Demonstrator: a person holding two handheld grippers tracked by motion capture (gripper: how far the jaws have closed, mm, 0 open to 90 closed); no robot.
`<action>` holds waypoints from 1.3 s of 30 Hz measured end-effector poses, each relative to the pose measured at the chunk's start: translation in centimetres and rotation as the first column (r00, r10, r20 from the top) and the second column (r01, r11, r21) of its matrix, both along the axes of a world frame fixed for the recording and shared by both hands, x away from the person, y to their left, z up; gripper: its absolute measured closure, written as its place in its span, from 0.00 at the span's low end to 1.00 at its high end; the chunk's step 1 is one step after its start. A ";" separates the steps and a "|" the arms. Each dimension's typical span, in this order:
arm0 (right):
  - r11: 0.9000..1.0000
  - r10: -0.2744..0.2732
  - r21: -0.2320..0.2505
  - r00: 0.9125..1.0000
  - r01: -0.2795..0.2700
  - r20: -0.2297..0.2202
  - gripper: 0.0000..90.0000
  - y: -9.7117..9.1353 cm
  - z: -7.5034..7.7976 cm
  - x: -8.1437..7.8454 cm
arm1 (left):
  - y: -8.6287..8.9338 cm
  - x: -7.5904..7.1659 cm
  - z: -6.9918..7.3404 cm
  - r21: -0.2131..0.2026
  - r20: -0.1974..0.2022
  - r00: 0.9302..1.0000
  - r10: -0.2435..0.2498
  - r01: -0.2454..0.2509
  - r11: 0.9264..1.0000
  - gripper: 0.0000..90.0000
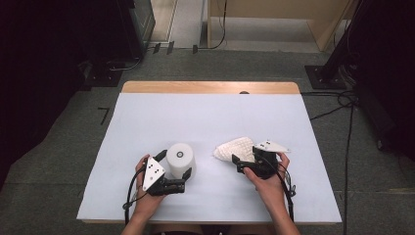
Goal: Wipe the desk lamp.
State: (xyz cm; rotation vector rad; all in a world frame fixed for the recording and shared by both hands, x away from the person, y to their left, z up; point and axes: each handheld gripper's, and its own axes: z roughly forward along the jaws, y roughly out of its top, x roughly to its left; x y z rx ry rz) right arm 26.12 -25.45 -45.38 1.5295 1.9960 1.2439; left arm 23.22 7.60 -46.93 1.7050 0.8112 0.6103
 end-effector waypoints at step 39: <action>0.981 0.028 -0.194 0.995 -0.008 0.101 0.78 1.3 -2.0 -1.0 | 0.4 0.2 0.1 -0.014 -0.008 1.000 0.011 -0.011 1.000 0.00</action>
